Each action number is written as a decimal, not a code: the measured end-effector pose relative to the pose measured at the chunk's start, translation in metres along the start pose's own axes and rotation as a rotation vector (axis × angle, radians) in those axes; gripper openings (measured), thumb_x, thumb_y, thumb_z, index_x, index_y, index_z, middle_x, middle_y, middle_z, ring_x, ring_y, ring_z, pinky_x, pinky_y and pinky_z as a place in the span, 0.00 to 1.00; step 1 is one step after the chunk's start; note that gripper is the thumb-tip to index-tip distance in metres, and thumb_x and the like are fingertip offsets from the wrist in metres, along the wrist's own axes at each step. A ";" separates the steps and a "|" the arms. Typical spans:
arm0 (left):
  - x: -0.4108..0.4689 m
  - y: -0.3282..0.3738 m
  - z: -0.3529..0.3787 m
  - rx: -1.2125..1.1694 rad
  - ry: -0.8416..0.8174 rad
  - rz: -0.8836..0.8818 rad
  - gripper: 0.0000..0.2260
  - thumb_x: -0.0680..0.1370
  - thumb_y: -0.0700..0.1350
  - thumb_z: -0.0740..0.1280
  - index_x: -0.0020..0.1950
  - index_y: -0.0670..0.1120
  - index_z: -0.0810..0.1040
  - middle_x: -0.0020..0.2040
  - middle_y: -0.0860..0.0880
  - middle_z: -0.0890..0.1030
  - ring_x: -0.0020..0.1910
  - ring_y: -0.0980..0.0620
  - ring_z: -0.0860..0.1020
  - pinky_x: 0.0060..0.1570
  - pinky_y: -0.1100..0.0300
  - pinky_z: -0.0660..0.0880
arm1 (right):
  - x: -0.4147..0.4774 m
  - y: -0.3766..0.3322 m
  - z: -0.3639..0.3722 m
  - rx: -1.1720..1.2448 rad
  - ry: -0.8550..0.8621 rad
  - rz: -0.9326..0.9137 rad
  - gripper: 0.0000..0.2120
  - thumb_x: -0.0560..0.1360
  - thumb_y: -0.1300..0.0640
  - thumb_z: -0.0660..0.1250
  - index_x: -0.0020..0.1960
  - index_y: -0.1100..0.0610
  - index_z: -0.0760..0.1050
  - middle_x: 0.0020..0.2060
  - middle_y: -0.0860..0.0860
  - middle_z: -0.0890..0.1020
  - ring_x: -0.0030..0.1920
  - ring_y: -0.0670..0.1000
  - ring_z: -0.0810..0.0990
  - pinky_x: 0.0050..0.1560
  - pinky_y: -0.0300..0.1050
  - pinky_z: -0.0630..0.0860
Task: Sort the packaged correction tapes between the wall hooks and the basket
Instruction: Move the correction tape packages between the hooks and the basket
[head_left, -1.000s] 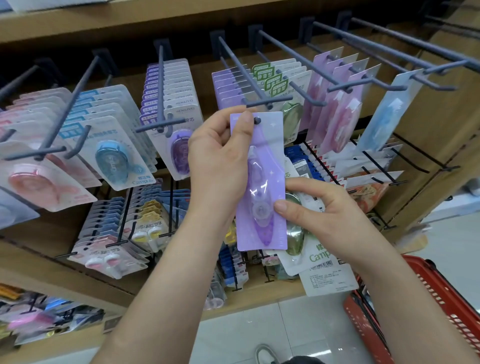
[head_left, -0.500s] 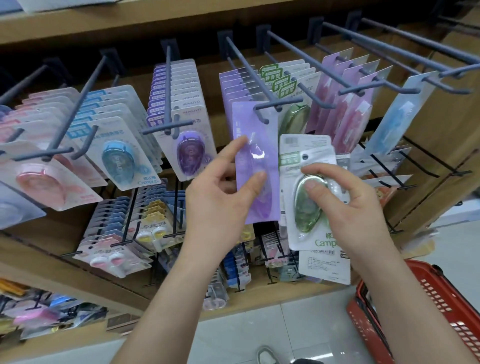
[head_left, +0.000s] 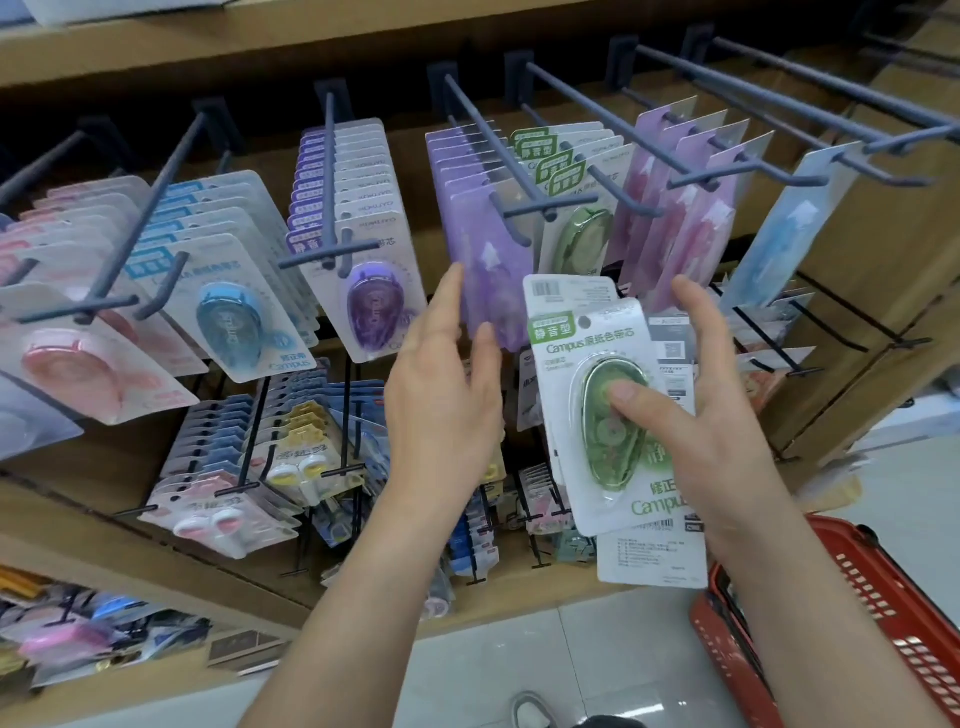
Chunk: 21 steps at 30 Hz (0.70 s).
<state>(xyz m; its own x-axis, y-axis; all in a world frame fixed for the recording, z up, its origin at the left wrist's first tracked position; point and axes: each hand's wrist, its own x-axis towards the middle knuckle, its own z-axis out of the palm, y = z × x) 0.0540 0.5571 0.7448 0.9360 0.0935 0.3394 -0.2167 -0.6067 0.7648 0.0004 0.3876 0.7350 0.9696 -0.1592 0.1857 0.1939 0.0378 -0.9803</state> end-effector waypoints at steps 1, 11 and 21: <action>-0.007 0.001 -0.003 -0.077 -0.023 -0.024 0.19 0.82 0.51 0.61 0.74 0.53 0.70 0.60 0.52 0.80 0.57 0.53 0.78 0.59 0.48 0.76 | -0.001 0.001 0.001 0.035 -0.012 0.030 0.33 0.69 0.54 0.71 0.69 0.34 0.64 0.58 0.45 0.82 0.54 0.45 0.83 0.47 0.37 0.79; -0.044 0.017 -0.005 -0.475 -0.213 -0.184 0.13 0.78 0.50 0.70 0.59 0.61 0.73 0.43 0.54 0.79 0.39 0.62 0.77 0.42 0.62 0.78 | -0.010 0.005 0.027 0.307 0.083 0.246 0.12 0.77 0.60 0.68 0.60 0.52 0.77 0.49 0.52 0.86 0.47 0.54 0.86 0.41 0.48 0.83; -0.072 0.014 0.002 -0.426 -0.273 -0.127 0.28 0.76 0.44 0.72 0.63 0.72 0.65 0.57 0.77 0.74 0.58 0.74 0.73 0.55 0.72 0.72 | -0.012 0.010 0.036 0.272 0.175 0.254 0.10 0.79 0.47 0.65 0.60 0.43 0.78 0.51 0.48 0.86 0.51 0.52 0.86 0.49 0.52 0.82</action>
<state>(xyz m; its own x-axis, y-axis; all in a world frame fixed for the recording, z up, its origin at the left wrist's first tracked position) -0.0155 0.5407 0.7299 0.9882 -0.0981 0.1176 -0.1370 -0.2231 0.9651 -0.0043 0.4251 0.7250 0.9562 -0.2760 -0.0972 0.0068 0.3532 -0.9355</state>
